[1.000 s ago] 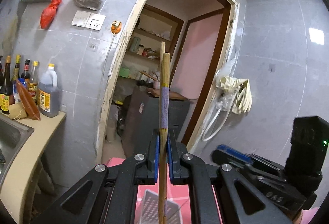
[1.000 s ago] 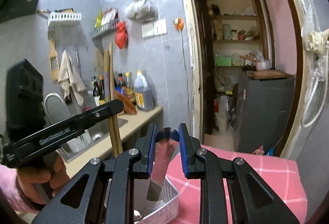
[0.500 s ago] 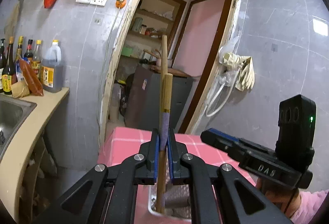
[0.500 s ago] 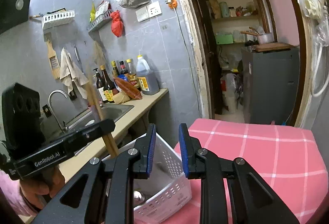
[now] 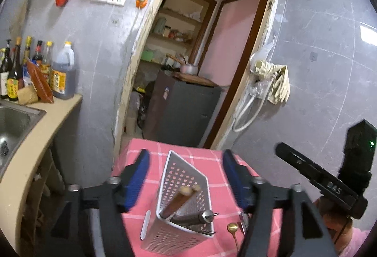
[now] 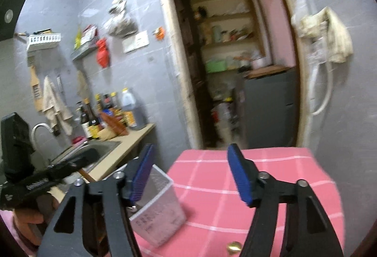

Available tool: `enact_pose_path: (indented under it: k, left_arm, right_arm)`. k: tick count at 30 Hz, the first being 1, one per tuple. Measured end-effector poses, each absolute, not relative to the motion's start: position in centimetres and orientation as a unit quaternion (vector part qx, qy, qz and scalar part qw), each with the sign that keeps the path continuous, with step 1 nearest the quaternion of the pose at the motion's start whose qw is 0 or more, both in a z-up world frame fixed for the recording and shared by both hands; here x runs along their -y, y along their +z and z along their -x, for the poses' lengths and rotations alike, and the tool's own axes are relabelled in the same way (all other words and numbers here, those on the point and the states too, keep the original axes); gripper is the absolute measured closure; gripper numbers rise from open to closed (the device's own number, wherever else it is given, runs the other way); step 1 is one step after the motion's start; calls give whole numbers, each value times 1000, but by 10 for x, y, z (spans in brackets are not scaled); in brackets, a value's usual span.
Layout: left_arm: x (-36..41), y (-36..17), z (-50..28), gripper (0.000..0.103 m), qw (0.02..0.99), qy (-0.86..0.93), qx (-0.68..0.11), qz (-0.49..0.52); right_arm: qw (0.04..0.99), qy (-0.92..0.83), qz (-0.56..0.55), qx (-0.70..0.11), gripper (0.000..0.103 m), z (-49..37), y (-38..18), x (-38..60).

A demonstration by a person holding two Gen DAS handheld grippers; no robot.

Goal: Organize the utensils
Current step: 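Lower the chopstick into the white holder with the left tool while the right tool drops the spoon in, then move both tools back to the remaining utensils on the tablecloth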

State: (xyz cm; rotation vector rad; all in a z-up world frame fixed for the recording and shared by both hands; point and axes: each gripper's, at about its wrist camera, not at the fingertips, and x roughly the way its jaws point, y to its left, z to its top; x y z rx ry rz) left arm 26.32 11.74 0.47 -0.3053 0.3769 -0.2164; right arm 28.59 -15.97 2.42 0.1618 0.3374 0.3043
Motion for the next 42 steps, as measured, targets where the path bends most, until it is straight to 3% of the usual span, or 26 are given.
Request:
enact_pose_path:
  k: [5, 7, 12, 26, 42]
  left_arm:
    - [-98, 14, -239, 6, 974, -95, -164, 127]
    - [-89, 16, -229, 0, 977, -90, -152, 115]
    - [-65, 10, -205, 0, 982, -90, -144, 84]
    - [-34, -44, -174, 0, 969, -130, -200, 65]
    - [-11, -96, -185, 0, 942, -172, -284, 49]
  right_arm:
    - [982, 88, -78, -146, 19, -248, 30, 188]
    - [984, 71, -80, -142, 12, -237, 31, 198]
    - [987, 35, -83, -134, 2, -204, 23, 217]
    - [981, -3, -80, -178, 1, -158, -33, 243]
    - [964, 14, -85, -250, 1, -185, -88, 257]
